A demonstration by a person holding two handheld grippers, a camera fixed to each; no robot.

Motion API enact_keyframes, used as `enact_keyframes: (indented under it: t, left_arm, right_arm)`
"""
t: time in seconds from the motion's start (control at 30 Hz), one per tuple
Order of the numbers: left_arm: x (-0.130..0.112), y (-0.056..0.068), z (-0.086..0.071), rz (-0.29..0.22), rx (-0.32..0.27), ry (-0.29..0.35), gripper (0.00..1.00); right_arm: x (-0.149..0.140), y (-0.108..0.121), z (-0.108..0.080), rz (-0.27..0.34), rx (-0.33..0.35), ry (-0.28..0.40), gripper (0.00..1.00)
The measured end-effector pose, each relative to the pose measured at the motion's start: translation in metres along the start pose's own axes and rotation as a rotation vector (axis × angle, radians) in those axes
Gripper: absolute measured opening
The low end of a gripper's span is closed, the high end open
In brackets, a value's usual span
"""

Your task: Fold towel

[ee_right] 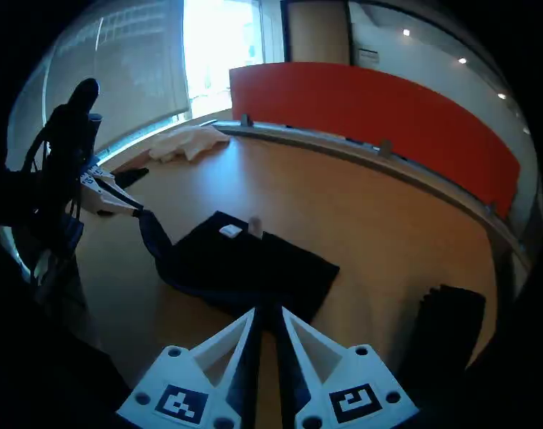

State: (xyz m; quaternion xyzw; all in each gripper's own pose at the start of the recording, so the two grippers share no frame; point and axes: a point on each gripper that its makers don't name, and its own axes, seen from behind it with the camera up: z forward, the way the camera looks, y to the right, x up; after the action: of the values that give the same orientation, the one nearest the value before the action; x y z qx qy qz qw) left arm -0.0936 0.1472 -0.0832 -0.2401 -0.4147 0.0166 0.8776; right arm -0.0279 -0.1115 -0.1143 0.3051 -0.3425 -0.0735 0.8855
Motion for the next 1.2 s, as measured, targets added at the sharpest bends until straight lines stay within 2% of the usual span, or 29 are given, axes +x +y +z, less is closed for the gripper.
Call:
enact_keyframes:
  t: [0.57,0.87,1.2]
  left_arm:
    - [0.012,-0.019,0.043,0.007,0.0,-0.019,0.13]
    - [0.01,-0.024,0.068,0.013,-0.008,-0.05,0.13]
    - [0.01,-0.039,0.092,-0.003,0.005,-0.076,0.13]
  right_arm:
    - [-0.009,0.026,0.039,0.011,-0.053,-0.049,0.12]
    - [-0.019,0.039,0.059,0.044,-0.072,-0.085,0.12]
    - [-0.02,0.054,0.083,0.067,-0.082,-0.11,0.12]
